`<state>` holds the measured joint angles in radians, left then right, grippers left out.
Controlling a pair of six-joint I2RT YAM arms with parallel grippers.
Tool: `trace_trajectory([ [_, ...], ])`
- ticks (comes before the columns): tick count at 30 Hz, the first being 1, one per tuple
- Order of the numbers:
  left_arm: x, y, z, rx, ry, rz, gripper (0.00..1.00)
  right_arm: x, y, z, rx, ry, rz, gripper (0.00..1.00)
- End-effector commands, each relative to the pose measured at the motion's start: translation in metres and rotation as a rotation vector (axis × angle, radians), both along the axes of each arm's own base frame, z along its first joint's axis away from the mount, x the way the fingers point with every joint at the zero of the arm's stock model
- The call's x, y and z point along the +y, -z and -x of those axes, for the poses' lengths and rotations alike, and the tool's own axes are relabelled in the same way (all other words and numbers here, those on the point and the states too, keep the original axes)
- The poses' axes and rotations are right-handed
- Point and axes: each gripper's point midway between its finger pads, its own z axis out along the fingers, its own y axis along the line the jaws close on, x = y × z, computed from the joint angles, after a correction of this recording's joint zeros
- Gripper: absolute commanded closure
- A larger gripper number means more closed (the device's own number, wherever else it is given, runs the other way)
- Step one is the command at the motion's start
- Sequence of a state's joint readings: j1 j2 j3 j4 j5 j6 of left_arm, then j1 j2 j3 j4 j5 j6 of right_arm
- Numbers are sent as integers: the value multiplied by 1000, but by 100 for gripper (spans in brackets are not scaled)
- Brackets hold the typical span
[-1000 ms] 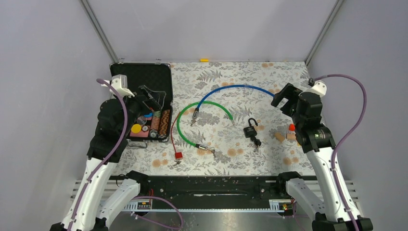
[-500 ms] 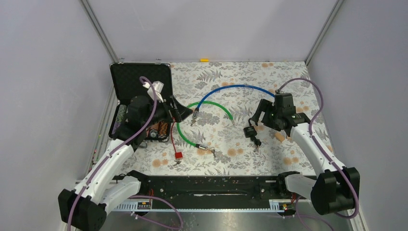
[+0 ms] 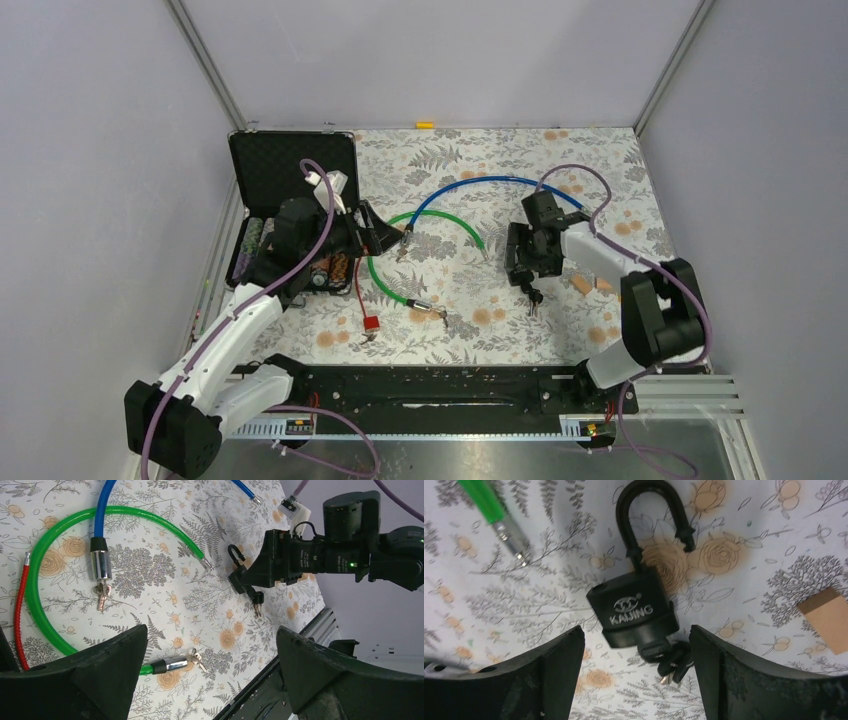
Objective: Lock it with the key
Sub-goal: Pick up the lock from the center of the board.
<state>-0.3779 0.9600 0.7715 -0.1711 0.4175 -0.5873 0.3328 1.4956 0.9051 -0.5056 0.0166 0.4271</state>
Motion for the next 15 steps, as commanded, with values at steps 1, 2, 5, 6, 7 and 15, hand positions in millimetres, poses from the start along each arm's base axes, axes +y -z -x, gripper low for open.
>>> trace_trajectory([
  [1,6,-8,-9,-60,-37,-26,1,-2,3,-17,-2,-32,95,18],
  [2,7,-5,-9,-56,-43,-31,1,-1,7,-17,9,-40,112,18],
  [5,8,0,-11,-44,-56,-40,1,1,17,-17,42,-67,157,18],
  [6,8,1,-12,-42,-56,-41,1,1,20,-17,54,-70,170,18],
  [7,8,1,-12,-39,-58,-43,1,1,23,-17,63,-72,181,19],
  [15,12,5,-11,-27,-73,-61,1,-1,18,-19,61,-51,222,50],
])
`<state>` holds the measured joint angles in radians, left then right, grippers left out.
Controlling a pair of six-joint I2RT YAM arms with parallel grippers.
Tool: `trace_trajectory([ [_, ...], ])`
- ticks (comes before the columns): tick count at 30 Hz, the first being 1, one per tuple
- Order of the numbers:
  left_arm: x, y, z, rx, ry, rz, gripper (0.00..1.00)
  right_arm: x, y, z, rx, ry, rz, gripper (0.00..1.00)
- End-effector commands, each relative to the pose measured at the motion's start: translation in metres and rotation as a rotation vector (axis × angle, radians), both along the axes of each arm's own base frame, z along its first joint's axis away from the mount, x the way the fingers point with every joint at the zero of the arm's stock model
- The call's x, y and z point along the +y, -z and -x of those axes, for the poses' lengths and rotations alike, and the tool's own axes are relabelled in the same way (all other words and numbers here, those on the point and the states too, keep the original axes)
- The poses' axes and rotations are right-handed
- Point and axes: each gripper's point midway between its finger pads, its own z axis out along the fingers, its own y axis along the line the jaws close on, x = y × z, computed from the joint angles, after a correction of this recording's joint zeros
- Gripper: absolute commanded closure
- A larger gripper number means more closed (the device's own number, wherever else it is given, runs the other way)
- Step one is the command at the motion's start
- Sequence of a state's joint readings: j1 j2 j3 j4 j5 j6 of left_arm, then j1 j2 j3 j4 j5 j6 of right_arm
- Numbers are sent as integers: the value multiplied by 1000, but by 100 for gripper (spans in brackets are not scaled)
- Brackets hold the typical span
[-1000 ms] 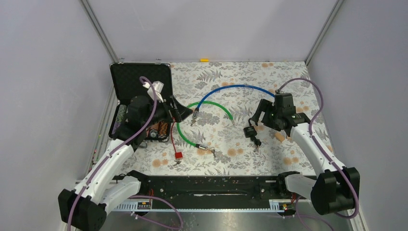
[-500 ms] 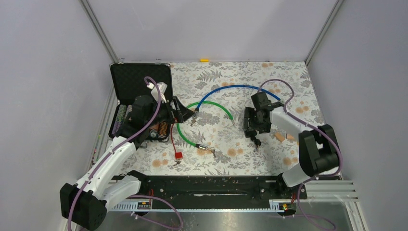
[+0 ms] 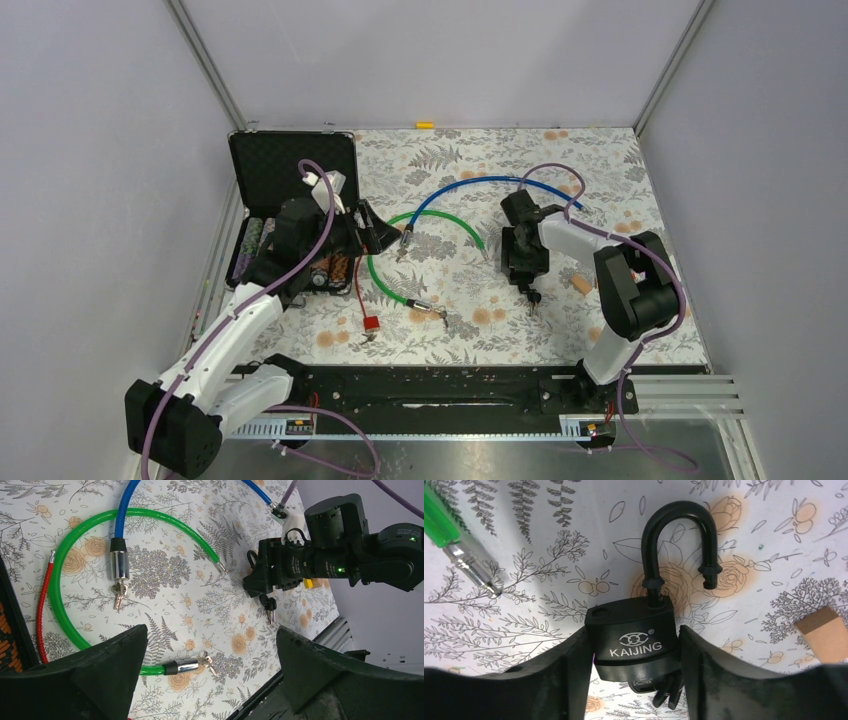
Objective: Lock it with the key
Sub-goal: Pick up the lock from the center of the board.
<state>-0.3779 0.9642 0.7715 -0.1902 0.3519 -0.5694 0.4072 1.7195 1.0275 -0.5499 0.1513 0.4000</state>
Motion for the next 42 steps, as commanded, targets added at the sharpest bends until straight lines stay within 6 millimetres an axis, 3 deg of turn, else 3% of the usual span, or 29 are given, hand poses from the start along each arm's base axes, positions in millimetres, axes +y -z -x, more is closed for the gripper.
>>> trace_trajectory([
  [1,3,-2,-3,-26,-13,-18,1,-1,-16,-7,-36,9,31,56],
  [3,1,-3,-2,-26,-2,-12,1,4,-22,-8,-58,19,-6,61],
  [7,-7,-6,4,-35,34,-9,1,26,-59,-12,-175,46,-179,61],
  [12,-30,-15,13,-57,103,20,1,67,-138,-21,-395,175,-553,61],
  [16,-59,-32,21,-115,149,79,1,96,-204,-22,-548,251,-810,61],
  [20,-90,-53,24,-221,173,111,1,112,-243,-13,-606,337,-918,61],
  [23,-110,-65,25,-304,178,111,1,120,-260,-3,-613,385,-969,59],
  [29,-147,-74,36,-356,206,122,3,118,-266,11,-566,486,-1027,59],
  [36,-163,-77,19,-382,20,134,12,111,-274,27,-516,510,-1032,60],
  [39,-175,-81,20,-396,29,170,12,111,-277,34,-491,515,-1044,60],
  [42,-183,-82,21,-392,30,182,21,108,-278,38,-482,525,-1042,60],
])
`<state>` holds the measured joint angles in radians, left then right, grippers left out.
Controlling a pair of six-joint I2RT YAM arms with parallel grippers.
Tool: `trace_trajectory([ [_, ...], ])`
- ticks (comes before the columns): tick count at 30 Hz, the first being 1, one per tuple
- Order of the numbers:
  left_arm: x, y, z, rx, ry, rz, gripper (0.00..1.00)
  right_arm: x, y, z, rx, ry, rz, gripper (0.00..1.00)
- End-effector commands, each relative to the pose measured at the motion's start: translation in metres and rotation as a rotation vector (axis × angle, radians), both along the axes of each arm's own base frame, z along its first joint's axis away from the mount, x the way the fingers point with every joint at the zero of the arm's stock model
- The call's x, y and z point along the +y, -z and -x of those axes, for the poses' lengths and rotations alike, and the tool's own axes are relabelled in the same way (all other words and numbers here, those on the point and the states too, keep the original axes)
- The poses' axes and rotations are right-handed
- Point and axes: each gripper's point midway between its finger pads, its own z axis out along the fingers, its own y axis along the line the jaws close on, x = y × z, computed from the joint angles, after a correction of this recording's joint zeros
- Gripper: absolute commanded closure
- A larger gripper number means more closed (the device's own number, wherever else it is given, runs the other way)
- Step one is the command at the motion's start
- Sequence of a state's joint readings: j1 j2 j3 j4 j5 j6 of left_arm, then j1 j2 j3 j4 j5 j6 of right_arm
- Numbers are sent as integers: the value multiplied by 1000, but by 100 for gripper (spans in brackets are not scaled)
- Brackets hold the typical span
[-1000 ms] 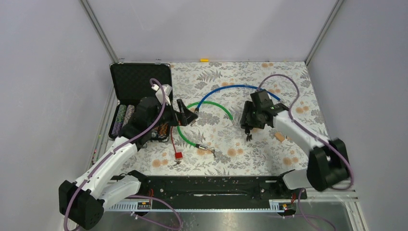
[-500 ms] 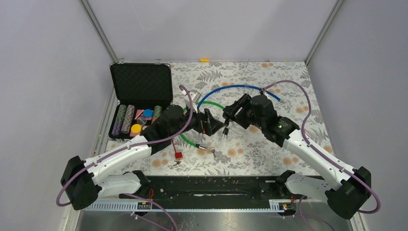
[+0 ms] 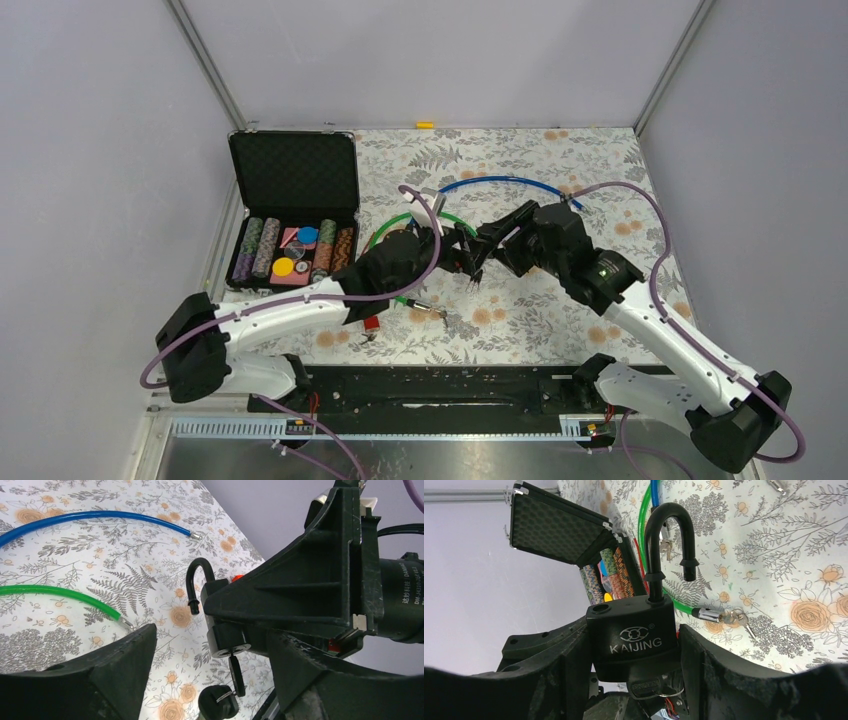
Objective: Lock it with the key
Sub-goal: Pick up the lock from the center of the board.
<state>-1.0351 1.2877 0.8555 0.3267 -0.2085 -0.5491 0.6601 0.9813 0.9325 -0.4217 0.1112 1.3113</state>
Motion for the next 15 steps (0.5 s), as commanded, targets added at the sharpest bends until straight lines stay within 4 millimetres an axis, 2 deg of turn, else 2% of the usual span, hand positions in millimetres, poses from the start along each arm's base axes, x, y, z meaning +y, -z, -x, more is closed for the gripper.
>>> trace_trajectory([
  [1,-9,-50,-11,-81,-63,150,25,3,-55,2,-79,19,-130,60],
  [4,-16,-49,-12,-72,-55,154,40,6,-58,3,-69,10,-145,59],
  [9,-25,-41,-6,-39,-31,146,42,13,-52,6,-19,-2,-182,59],
  [12,-28,-37,-4,-25,-23,159,46,13,-52,8,-8,2,-205,59],
  [13,-30,-36,-3,-24,-11,153,50,12,-54,8,-14,8,-212,58],
  [15,-32,-33,-2,-16,2,137,67,10,-57,9,-21,7,-211,58],
])
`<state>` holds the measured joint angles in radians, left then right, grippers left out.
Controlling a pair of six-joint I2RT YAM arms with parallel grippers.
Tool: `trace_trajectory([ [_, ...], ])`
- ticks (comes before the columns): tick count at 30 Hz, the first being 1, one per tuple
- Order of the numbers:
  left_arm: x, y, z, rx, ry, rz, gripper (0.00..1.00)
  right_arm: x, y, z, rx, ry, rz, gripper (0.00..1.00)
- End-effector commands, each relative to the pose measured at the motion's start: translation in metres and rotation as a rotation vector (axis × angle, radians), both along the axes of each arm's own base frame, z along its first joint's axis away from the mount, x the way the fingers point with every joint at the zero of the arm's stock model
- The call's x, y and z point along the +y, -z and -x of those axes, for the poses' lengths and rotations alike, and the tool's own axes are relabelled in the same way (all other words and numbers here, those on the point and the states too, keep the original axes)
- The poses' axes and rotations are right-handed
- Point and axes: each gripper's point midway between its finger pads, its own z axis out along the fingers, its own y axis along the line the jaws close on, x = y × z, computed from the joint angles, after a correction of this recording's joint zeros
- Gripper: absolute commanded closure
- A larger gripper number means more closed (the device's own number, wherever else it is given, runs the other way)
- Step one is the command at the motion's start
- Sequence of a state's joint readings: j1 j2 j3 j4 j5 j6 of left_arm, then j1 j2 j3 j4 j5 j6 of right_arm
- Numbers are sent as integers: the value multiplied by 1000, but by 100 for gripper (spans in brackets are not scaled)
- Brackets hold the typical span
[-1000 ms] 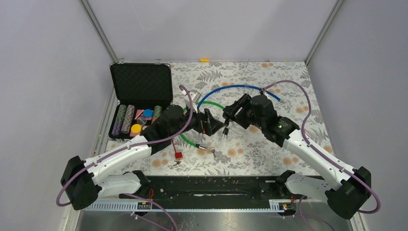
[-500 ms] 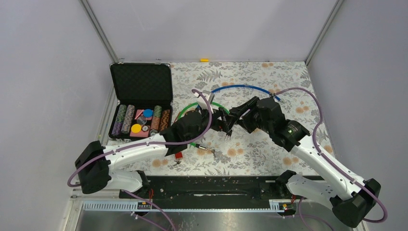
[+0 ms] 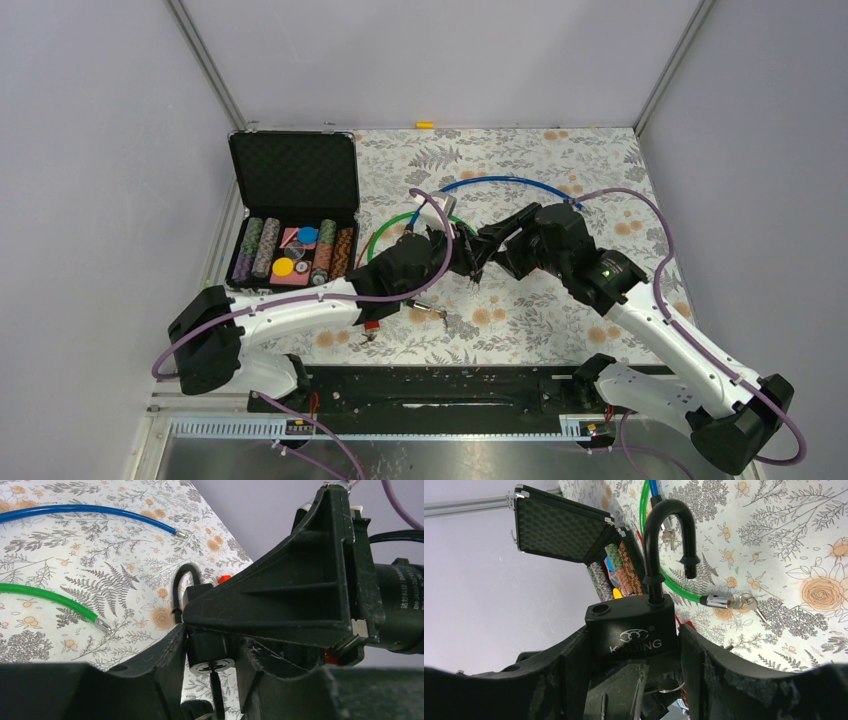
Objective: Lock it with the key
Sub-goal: Pick up the lock from the center of the board.
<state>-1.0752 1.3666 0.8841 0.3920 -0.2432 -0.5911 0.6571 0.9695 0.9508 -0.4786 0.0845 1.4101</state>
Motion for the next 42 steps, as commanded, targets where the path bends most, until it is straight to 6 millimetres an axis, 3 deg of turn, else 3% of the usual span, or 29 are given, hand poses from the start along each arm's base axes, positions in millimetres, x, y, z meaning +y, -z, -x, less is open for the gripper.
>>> trace_trajectory([
  [1,-9,-35,-4,-33,-1,91,79,11,-53,2,-97,-24,-145,56],
  [3,-6,-39,-2,-33,-1,89,100,12,-51,3,-96,-37,-138,51],
  [9,8,-58,-2,-47,-24,57,100,23,-49,8,-165,-179,-56,7],
  [12,18,-58,-4,-21,-26,-7,100,16,-44,13,-218,-221,-2,1],
  [17,32,-75,2,20,76,-25,100,-14,-53,17,-398,-259,110,2],
  [23,66,-104,7,78,180,4,100,-36,-97,15,-764,-392,324,6],
  [30,85,-148,22,74,333,79,100,8,-108,26,-1098,-774,367,3],
  [36,88,-178,43,72,474,149,100,26,-125,22,-1367,-855,381,5],
  [38,88,-186,50,77,518,178,100,27,-124,15,-1339,-866,411,13],
  [42,90,-190,59,81,572,197,100,27,-110,11,-1317,-932,474,40],
])
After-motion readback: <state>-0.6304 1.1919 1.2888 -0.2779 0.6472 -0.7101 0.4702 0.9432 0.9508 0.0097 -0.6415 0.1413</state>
